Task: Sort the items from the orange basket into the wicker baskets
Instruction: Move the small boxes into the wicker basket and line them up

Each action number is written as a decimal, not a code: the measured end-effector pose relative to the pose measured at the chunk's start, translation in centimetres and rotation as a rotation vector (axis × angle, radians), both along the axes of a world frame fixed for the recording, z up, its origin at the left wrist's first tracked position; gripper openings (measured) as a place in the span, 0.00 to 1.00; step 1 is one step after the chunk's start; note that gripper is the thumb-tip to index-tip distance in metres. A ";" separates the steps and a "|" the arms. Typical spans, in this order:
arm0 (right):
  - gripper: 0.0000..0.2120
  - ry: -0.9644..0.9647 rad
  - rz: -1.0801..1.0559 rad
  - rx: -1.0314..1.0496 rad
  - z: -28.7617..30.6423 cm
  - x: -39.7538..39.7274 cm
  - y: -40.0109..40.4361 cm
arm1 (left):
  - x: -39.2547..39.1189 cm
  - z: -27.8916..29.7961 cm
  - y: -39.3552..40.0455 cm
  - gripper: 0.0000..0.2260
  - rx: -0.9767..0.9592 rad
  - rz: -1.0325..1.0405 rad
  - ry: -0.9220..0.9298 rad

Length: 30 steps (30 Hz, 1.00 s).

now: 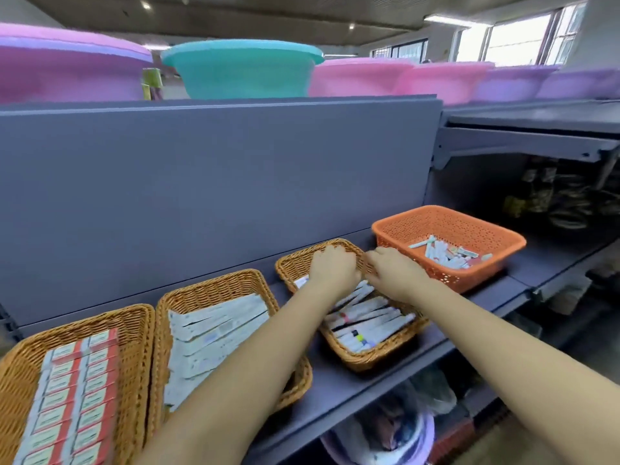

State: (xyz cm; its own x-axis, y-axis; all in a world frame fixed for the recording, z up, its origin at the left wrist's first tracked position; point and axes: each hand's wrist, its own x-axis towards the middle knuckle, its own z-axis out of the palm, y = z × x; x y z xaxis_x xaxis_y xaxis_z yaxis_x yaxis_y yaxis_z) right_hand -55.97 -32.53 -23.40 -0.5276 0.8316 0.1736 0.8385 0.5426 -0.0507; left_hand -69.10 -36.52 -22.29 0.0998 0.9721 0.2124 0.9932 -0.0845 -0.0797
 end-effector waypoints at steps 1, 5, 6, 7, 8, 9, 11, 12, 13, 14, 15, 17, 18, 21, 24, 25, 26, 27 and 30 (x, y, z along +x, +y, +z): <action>0.15 0.009 -0.006 0.000 -0.1 1.4 0.6 | 1.5 -0.1 0.8 0.16 0.010 -0.005 -0.001; 0.14 0.073 -0.040 -0.044 -0.3 5.7 3.4 | 6.3 -0.2 3.8 0.16 0.009 -0.020 -0.036; 0.15 0.090 -0.045 -0.045 -0.4 6.7 4.1 | 7.3 -0.1 4.7 0.16 0.013 -0.025 -0.040; 0.16 0.101 -0.054 -0.048 -0.5 7.4 4.9 | 8.1 0.1 5.5 0.16 0.016 -0.031 -0.044; 0.16 0.119 -0.055 -0.043 -0.6 8.2 5.8 | 8.9 0.1 6.5 0.15 0.010 -0.041 -0.047; 0.17 0.132 -0.063 -0.037 -0.6 8.9 6.7 | 9.4 0.2 7.5 0.16 0.002 -0.054 -0.048; 0.19 0.148 -0.090 -0.016 -0.4 10.2 8.5 | 10.2 0.3 9.6 0.16 -0.014 -0.081 -0.042; 0.19 0.155 -0.107 -0.012 -0.3 10.9 9.5 | 10.4 0.2 10.8 0.16 -0.022 -0.089 -0.047; 0.20 0.152 -0.129 -0.017 -0.2 11.6 10.3 | 10.6 0.2 11.8 0.17 -0.026 -0.094 -0.053; 0.19 0.145 -0.145 -0.017 -0.2 12.3 11.3 | 10.8 0.1 12.9 0.17 -0.026 -0.096 -0.053; 0.19 0.127 -0.162 -0.027 -0.1 12.9 12.2 | 11.0 -0.1 13.8 0.16 -0.026 -0.098 -0.048; 0.17 0.086 -0.191 -0.060 -0.1 14.1 13.9 | 11.5 -0.4 15.6 0.16 -0.048 -0.104 -0.041; 0.17 0.062 -0.202 -0.086 -0.2 14.6 14.6 | 11.7 -0.6 16.4 0.16 -0.065 -0.107 -0.043; 0.17 -0.031 -0.215 -0.184 -0.2 15.8 16.5 | 12.3 -1.1 18.6 0.15 -0.146 -0.114 -0.056; 0.18 -0.111 -0.158 -0.287 -0.5 16.5 18.0 | 12.7 -1.5 20.4 0.14 -0.278 -0.097 -0.053; 0.17 -0.123 -0.128 -0.312 -0.5 16.5 18.3 | 12.7 -1.6 20.9 0.13 -0.321 -0.086 -0.040; 0.17 -0.126 -0.095 -0.332 -0.6 16.4 18.6 | 12.7 -1.6 21.3 0.13 -0.366 -0.071 -0.034; 0.16 -0.119 -0.057 -0.353 -0.5 16.2 18.8 | 12.7 -1.6 21.5 0.13 -0.413 -0.051 -0.033; 0.13 -0.078 0.097 -0.430 -0.3 14.8 19.0 | 12.9 -1.4 21.9 0.12 -0.582 0.022 -0.022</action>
State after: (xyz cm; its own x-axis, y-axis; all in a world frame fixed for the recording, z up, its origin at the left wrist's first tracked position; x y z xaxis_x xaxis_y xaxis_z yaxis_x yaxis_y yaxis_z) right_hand -41.20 -13.54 -23.65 -0.6048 0.7652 -0.2206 0.7947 0.5624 -0.2282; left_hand -56.17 -14.58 -23.71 0.0797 0.9313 -0.3554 0.9962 -0.0874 -0.0057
